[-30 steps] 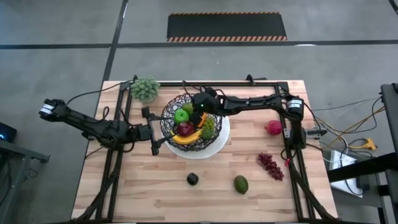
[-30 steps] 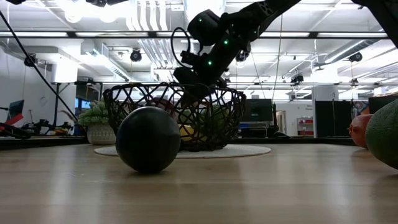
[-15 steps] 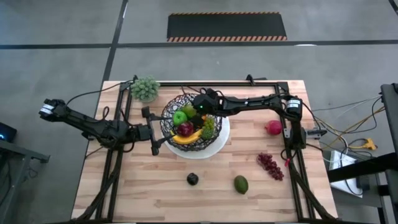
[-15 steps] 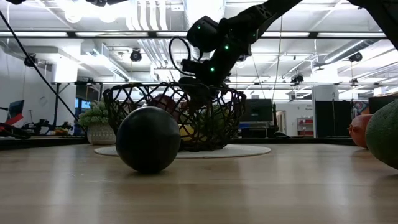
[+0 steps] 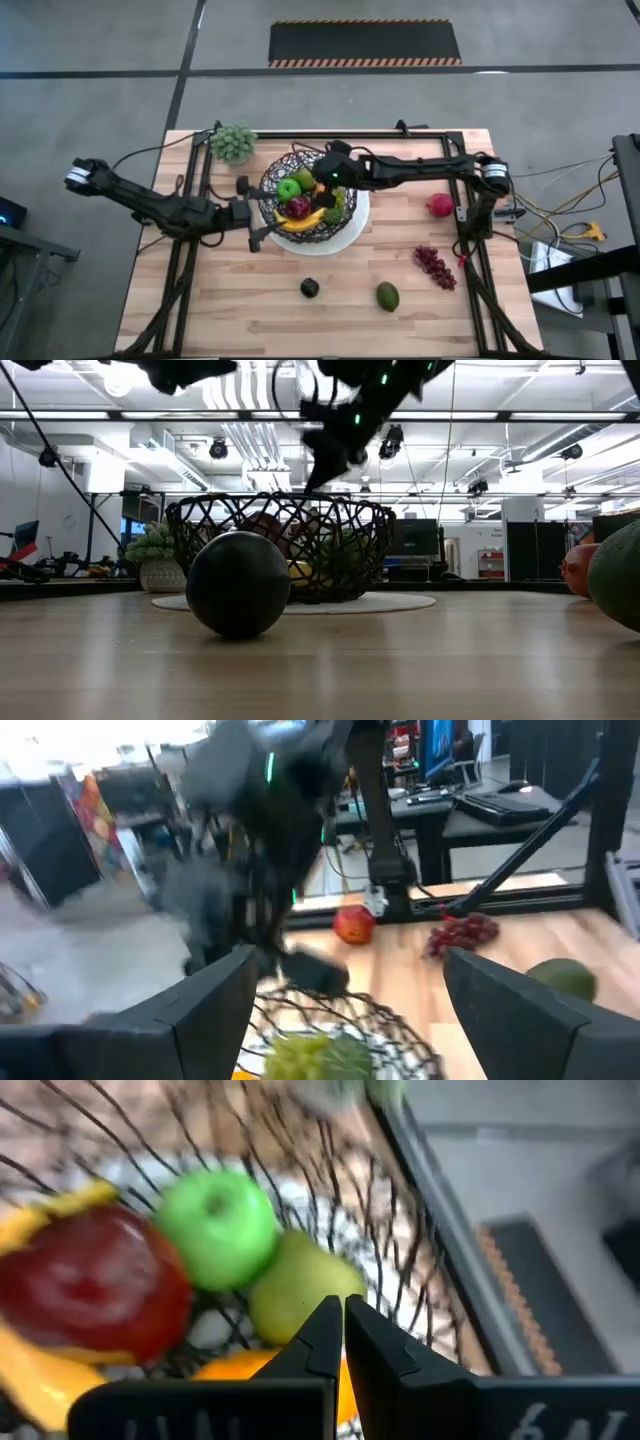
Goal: Build produce basket
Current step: Put the lime into the wire basket
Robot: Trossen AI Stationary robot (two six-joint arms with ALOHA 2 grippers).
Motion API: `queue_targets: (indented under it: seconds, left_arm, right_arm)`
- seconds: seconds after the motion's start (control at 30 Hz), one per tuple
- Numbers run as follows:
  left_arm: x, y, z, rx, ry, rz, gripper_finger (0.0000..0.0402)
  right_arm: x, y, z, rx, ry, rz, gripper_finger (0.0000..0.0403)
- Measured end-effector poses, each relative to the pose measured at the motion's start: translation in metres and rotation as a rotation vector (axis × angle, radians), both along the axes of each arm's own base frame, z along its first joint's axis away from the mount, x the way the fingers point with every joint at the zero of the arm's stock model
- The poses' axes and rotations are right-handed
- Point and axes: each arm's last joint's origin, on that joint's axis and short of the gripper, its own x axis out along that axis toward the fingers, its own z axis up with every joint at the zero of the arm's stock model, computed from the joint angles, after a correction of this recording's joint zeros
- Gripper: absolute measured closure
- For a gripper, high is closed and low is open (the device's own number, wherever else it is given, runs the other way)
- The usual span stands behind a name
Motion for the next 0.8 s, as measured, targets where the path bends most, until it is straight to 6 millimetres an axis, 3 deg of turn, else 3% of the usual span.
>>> queue_targets:
  seconds: [0.17, 0.37, 0.6, 0.8]
  left_arm:
    - [0.020, -0.007, -0.009, -0.105, -0.031, -0.003, 0.0102]
    - [0.041, -0.014, -0.016, -0.113, -0.062, -0.006, 0.0102]
    - [0.053, -0.019, -0.015, -0.117, -0.078, -0.008, 0.0102]
    - [0.056, -0.020, -0.011, -0.125, -0.101, -0.008, 0.0102]
  right_arm:
    - [-0.007, 0.030, 0.027, -0.057, -0.060, 0.114, 0.0394]
    - [-0.031, 0.072, 0.032, -0.052, -0.067, 0.221, 0.0394]
    - [-0.066, 0.107, 0.014, -0.034, -0.040, 0.319, 0.0394]
    - [-0.091, 0.120, 0.006, 0.005, -0.095, 0.339, 0.0394]
